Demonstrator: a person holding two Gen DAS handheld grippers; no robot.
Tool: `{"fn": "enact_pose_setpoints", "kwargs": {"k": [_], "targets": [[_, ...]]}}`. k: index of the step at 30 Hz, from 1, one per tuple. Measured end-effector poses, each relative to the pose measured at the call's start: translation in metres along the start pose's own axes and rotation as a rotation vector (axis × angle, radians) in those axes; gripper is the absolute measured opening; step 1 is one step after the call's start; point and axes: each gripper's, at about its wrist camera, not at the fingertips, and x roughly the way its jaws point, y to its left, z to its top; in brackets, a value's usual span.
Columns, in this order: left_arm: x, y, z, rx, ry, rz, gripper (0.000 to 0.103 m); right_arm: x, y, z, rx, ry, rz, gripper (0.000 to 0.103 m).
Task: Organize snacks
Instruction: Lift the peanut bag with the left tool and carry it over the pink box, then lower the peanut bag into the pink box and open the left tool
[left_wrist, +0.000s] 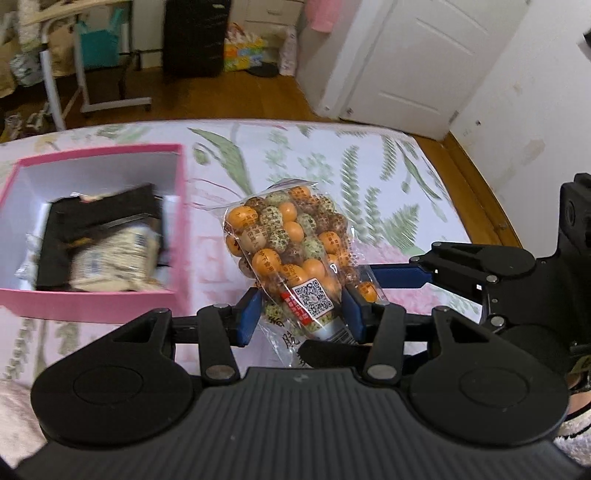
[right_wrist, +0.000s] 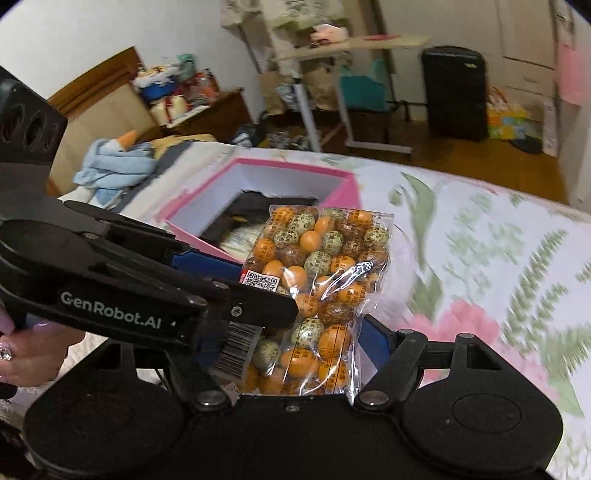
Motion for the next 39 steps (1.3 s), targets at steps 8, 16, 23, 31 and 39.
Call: {"fn": "enact_pose_setpoints", "kwargs": {"k": [8,16,23,31,39], "targets": [[-0.019,0.081,0.017,-0.1,-0.059,0.123,0.046,0.068,0.03,0.055,-0.023,0.021,0.139,0.084],[-0.009,0.165,0.036,-0.178,-0.058,0.2,0.046,0.146,0.047,0.094,-0.013,0.053,0.232,0.082],[0.009,0.227,0.052,-0.223,-0.041,0.242,0.047,0.204,0.054,0.115,0.078,0.058,0.253,0.084],[0.025,0.234,0.055,-0.193,-0.054,0.352,0.063,0.199,0.03,0.104,0.117,0.008,0.256,0.086],[0.015,0.205,0.038,-0.161,-0.075,0.343,0.063,0.146,0.021,0.079,0.075,-0.065,0.191,0.086]]}}
